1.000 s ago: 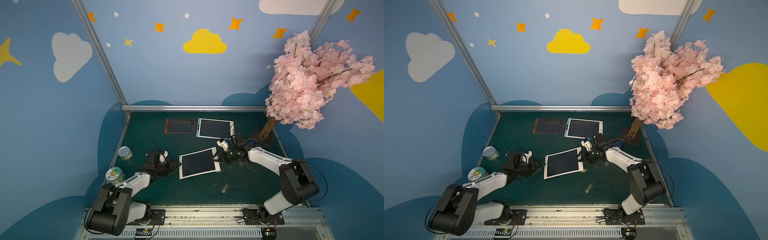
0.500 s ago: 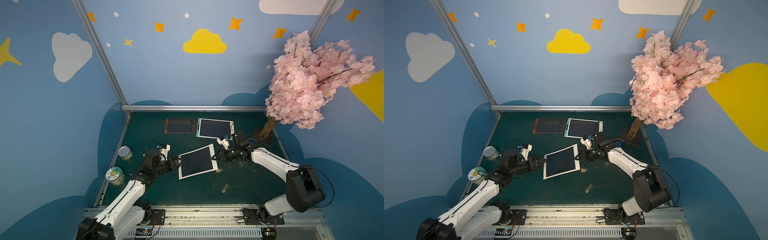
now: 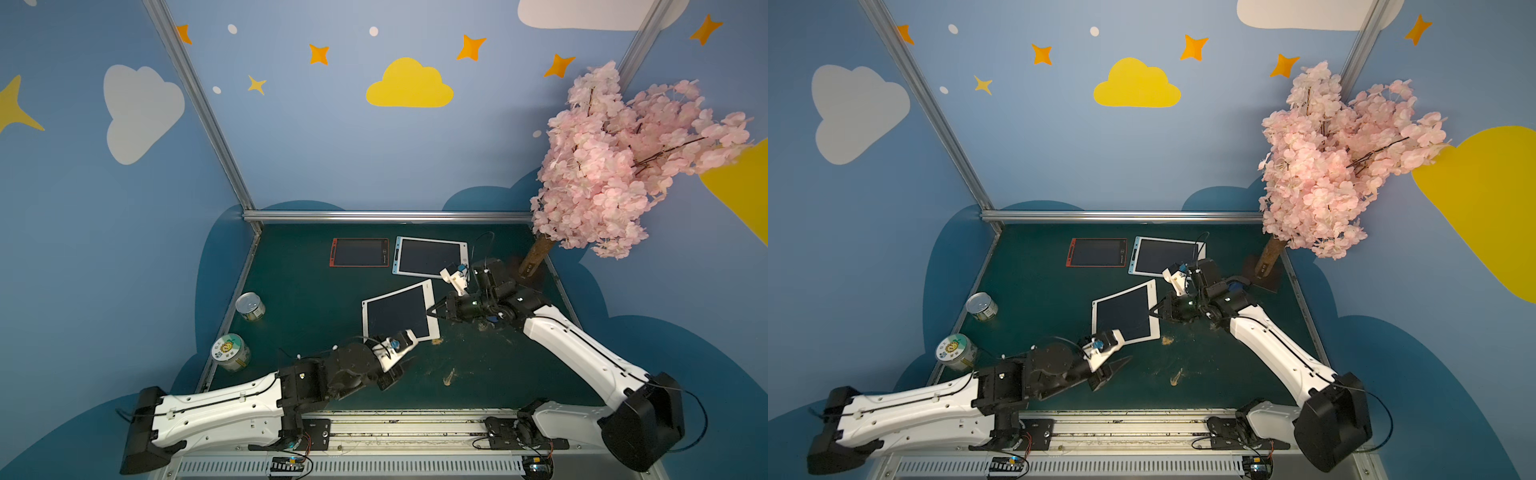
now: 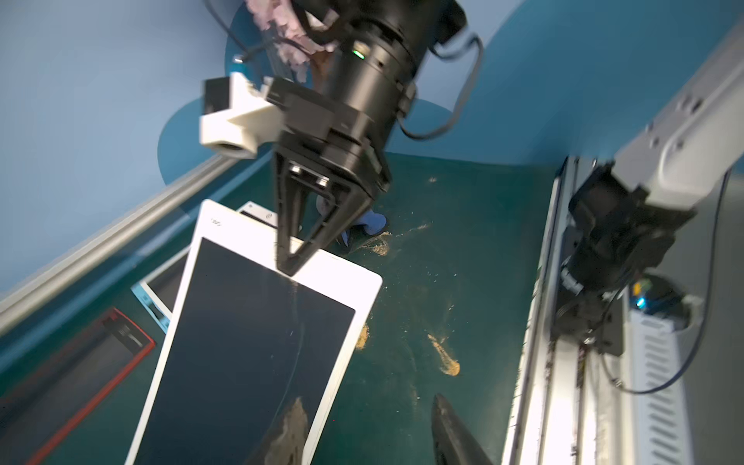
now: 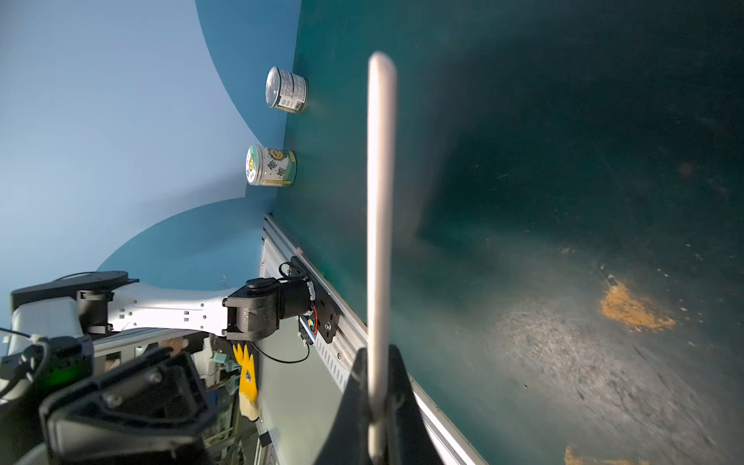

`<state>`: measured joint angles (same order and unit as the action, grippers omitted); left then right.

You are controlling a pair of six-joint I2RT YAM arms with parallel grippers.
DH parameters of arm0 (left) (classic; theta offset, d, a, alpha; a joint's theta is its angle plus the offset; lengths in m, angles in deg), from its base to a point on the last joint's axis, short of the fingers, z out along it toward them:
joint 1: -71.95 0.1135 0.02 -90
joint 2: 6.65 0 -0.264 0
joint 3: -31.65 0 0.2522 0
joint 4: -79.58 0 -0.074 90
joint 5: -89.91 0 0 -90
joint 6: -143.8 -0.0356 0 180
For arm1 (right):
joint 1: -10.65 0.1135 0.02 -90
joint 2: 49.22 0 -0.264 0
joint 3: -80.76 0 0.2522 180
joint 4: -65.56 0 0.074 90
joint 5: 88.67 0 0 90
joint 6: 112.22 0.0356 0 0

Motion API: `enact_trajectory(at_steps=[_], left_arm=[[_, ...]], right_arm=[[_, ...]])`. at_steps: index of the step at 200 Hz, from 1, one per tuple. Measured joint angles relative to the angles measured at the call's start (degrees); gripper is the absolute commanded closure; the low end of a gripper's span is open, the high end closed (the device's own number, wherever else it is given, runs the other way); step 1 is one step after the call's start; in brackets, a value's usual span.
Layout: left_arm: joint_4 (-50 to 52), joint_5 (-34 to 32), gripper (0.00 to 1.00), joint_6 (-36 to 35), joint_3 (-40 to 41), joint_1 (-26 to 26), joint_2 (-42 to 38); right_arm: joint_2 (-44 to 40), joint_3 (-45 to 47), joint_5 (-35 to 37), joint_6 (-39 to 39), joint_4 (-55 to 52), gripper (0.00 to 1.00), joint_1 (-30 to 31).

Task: Wipe the drawing tablet
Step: Pick up the drawing tablet from the center of the board.

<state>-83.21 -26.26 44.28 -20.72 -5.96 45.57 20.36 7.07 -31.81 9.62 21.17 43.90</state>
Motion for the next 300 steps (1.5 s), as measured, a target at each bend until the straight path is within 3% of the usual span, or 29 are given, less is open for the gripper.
enact_trajectory(at_steps=[21,63,103,226,246,300], left_arm=[[-5.84,-7.78,0.43,-9.62,0.00,-5.27,5.97],[-19.82,-19.87,0.38,-24.41,0.22,-8.41,13.84],[-36.68,-27.78,0.45,-39.41,0.39,-10.36,21.90],[-47.78,-35.43,0.52,-50.38,0.98,-10.36,28.85],[-53.00,-37.13,0.58,-54.23,1.44,-10.10,31.34],[-73.59,-43.41,0.61,-69.66,1.09,-6.27,39.45]], right_arm=[[-4.04,-2.82,5.31,-1.46,-3.17,1.00,2.80],[-8.87,-1.60,8.13,-0.72,-4.46,1.00,3.67],[-8.87,-0.22,7.39,1.31,-4.85,1.00,3.67],[-11.23,2.51,2.97,9.53,0.11,1.00,3.67],[-11.23,2.51,2.05,10.29,0.55,1.00,3.67],[-11.23,2.51,1.77,10.82,0.00,1.00,3.61]])
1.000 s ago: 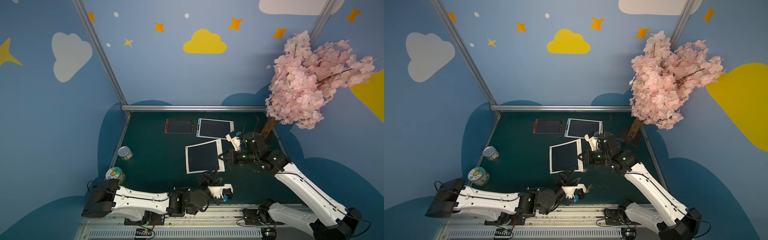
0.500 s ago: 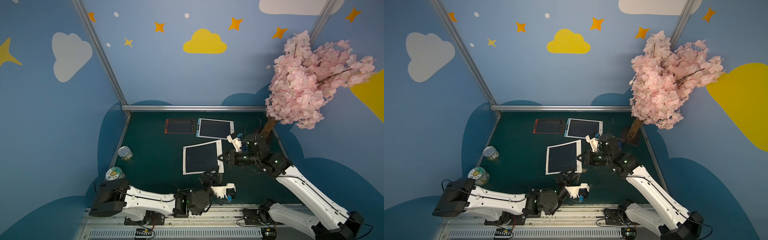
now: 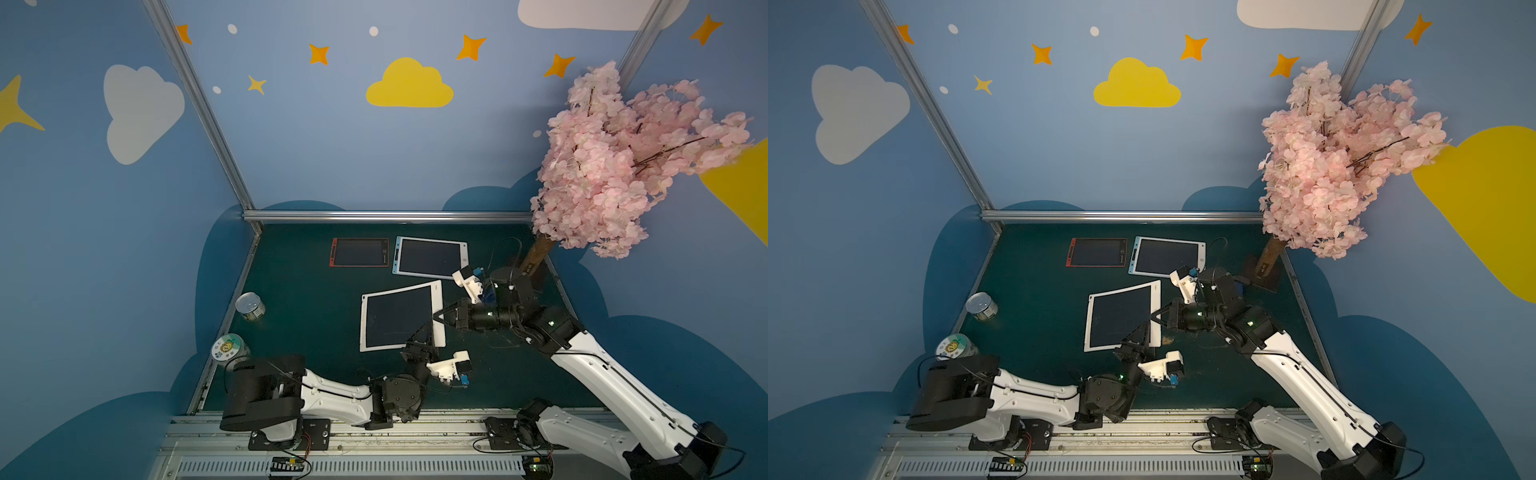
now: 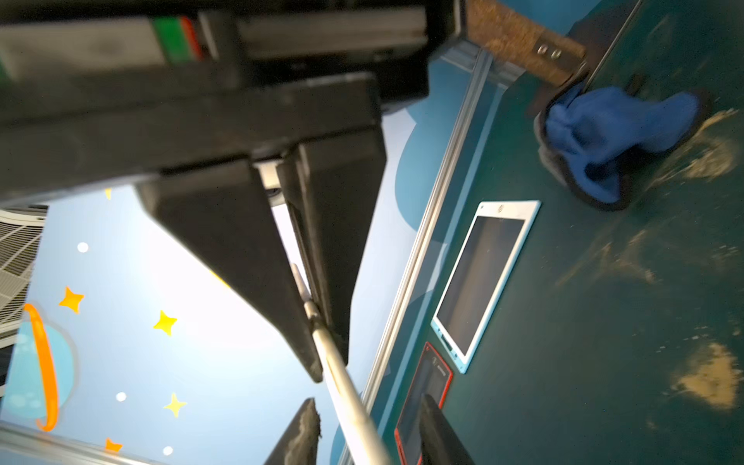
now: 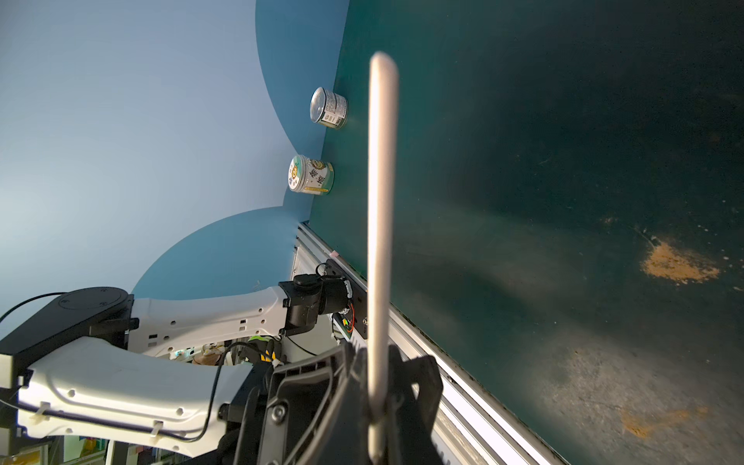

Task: Wipe the drawing tablet
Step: Pick up the drawing tablet from the center of the board.

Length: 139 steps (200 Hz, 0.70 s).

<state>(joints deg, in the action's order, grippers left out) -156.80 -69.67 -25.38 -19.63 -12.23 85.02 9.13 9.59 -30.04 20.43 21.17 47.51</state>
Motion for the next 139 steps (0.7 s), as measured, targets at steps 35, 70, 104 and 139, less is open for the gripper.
enact_trajectory(at_steps=[35,70,104,139], left_arm=[[-4.66,-2.05,0.97,-2.62,-0.04,0.20,0.52],[-7.21,-2.45,0.98,-3.56,-0.33,0.15,0.57],[-6.32,-3.28,0.97,-3.04,-0.42,0.35,0.33],[29.92,0.20,0.97,22.84,-4.11,2.34,-11.06]], right_arm=[[-0.31,0.07,-0.42,1.44,1.20,1.00,-0.20],[-0.46,0.15,-0.85,5.25,1.16,0.74,-1.03],[-1.55,0.11,2.45,-0.52,-3.02,0.22,-4.92],[-5.66,-2.10,9.46,-5.77,-9.79,0.23,-18.86]])
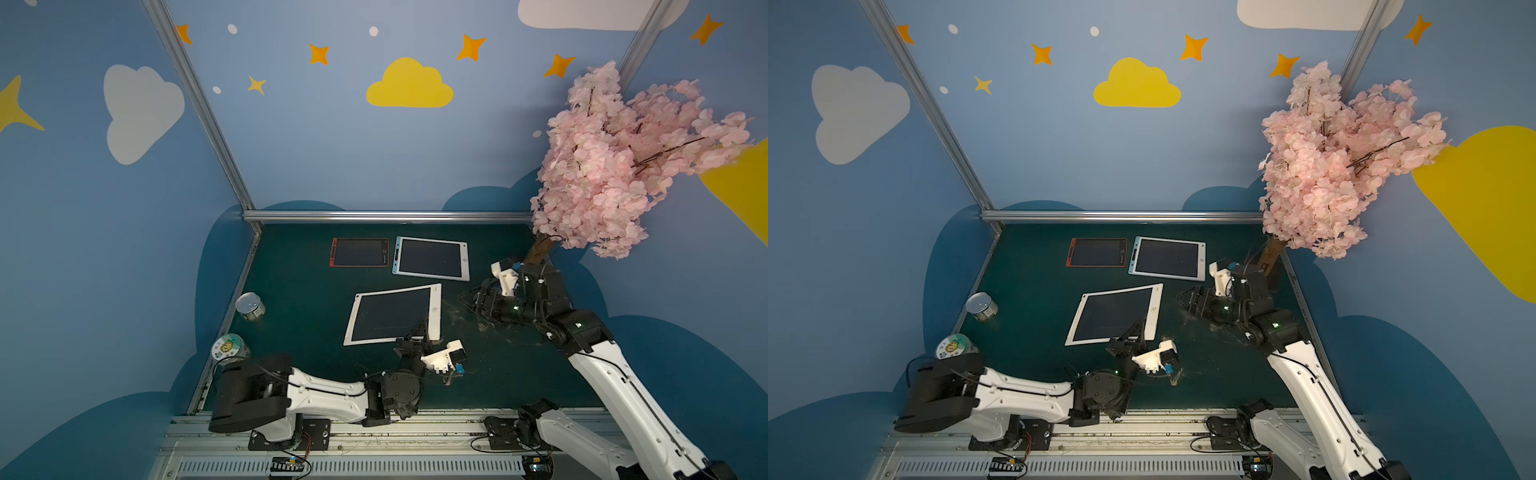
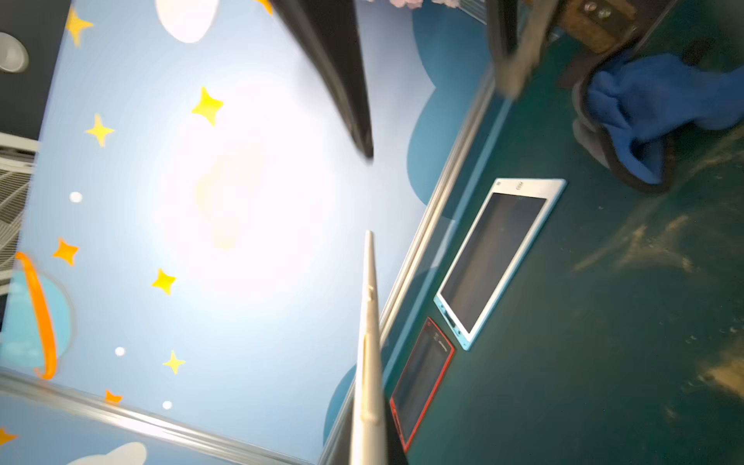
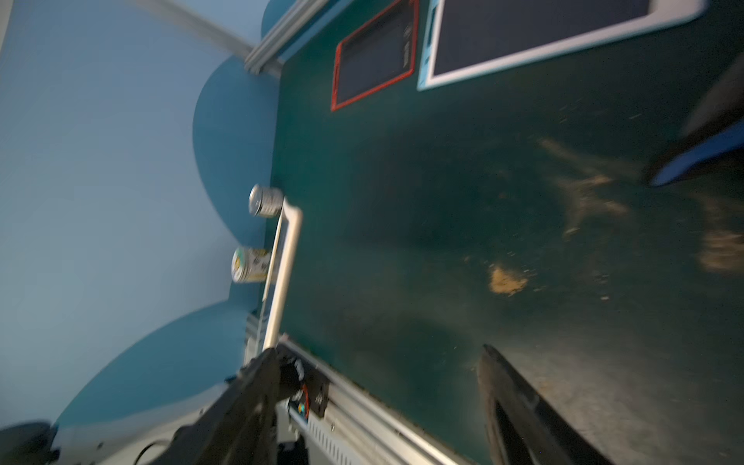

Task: Wipe the drawing tablet
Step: Pick up the drawing tablet from the center of the board.

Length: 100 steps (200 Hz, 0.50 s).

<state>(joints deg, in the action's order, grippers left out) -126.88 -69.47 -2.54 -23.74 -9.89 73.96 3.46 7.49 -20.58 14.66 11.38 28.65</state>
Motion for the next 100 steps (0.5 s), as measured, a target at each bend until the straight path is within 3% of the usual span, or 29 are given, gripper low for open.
enact_trajectory(at_steps=[17,33,41,61,100], left_arm=[[24.41,9.44,0.97,19.89,-7.48,5.40,-7.98],[34.86,18.49,0.97,32.94,-9.27,13.20,-16.57],[39.04,23.65,0.97,38.64,-9.05,18.01,-20.94],[44.72,38.01,0.97,50.62,-7.72,28.85,-27.87],[44.65,66.18,0.97,71.08,-2.97,45.29,-29.20]], right_arm=[[-0.15,-1.38,1.11,-1.81,-1.33,0.23,-4.39],[0.85,-1.46,2.29,-2.95,-1.81,0.21,-7.04],[1.79,-1.46,3.78,-3.32,-2.05,0.16,-8.02],[5.09,-1.40,9.86,-4.11,-2.62,0.07,-9.25],[13.68,-1.42,21.64,-5.46,-2.71,0.07,-10.14]])
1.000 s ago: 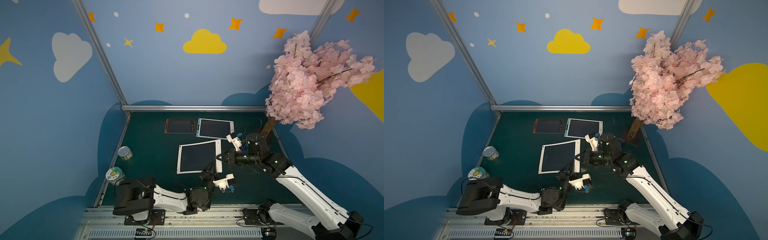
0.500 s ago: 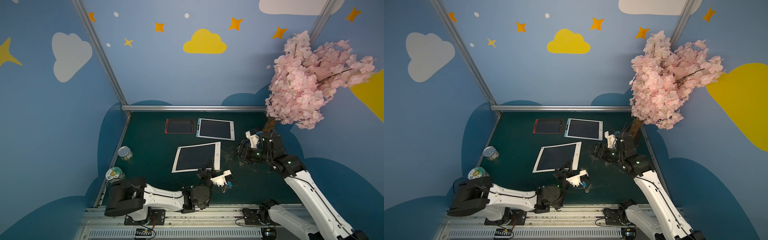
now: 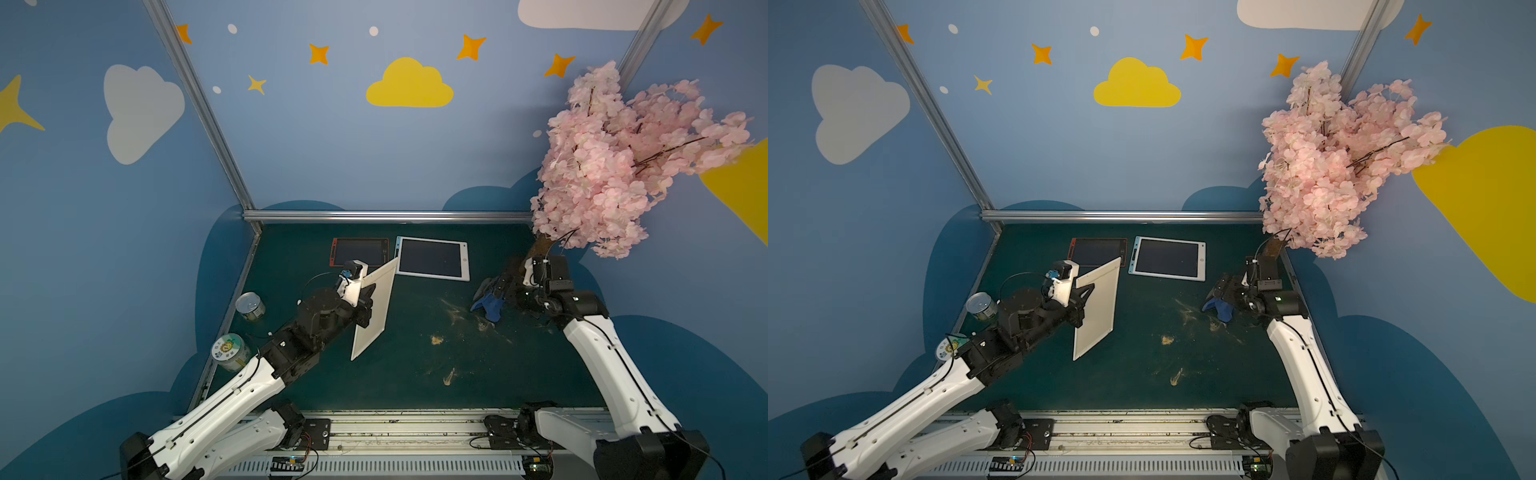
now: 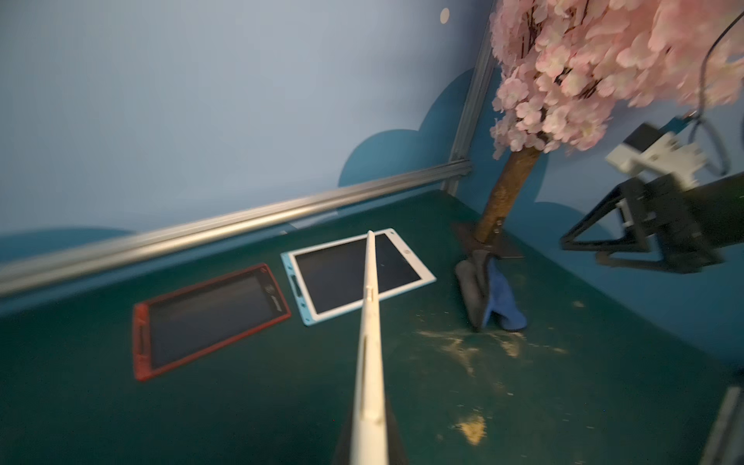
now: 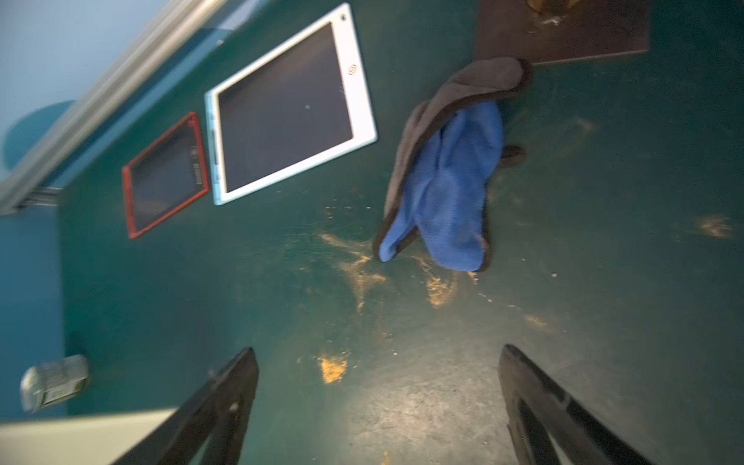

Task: Wipe the drawing tablet
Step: Pick up the drawing tablet from the center of the board.

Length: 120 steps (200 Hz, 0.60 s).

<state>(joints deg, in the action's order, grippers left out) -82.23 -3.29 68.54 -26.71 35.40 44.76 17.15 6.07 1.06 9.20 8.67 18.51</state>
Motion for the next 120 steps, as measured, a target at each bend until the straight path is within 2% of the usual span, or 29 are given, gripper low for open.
enact_trajectory(at_steps=[23,47,69,94,120], left_arm=[[-4.11,13.20,0.97,10.58,3.32,7.34,2.45],[-6.60,21.33,0.97,16.87,4.98,10.32,3.61],[-8.44,25.16,0.97,19.61,5.07,11.15,2.97],[-9.33,27.47,0.97,20.96,5.27,11.80,1.46],[-9.70,28.98,0.97,21.94,6.45,12.46,0.57]], right_arm=[[6.67,-0.79,3.17,-0.39,1.07,0.07,-0.81],[15.89,-4.02,5.33,0.52,2.19,0.08,-2.12],[27.17,-10.69,5.42,0.96,0.94,0.08,-3.19],[41.64,-22.69,3.93,-0.09,-2.32,0.09,-3.87],[49.53,-26.64,1.75,-0.68,-2.36,0.12,-4.09]])
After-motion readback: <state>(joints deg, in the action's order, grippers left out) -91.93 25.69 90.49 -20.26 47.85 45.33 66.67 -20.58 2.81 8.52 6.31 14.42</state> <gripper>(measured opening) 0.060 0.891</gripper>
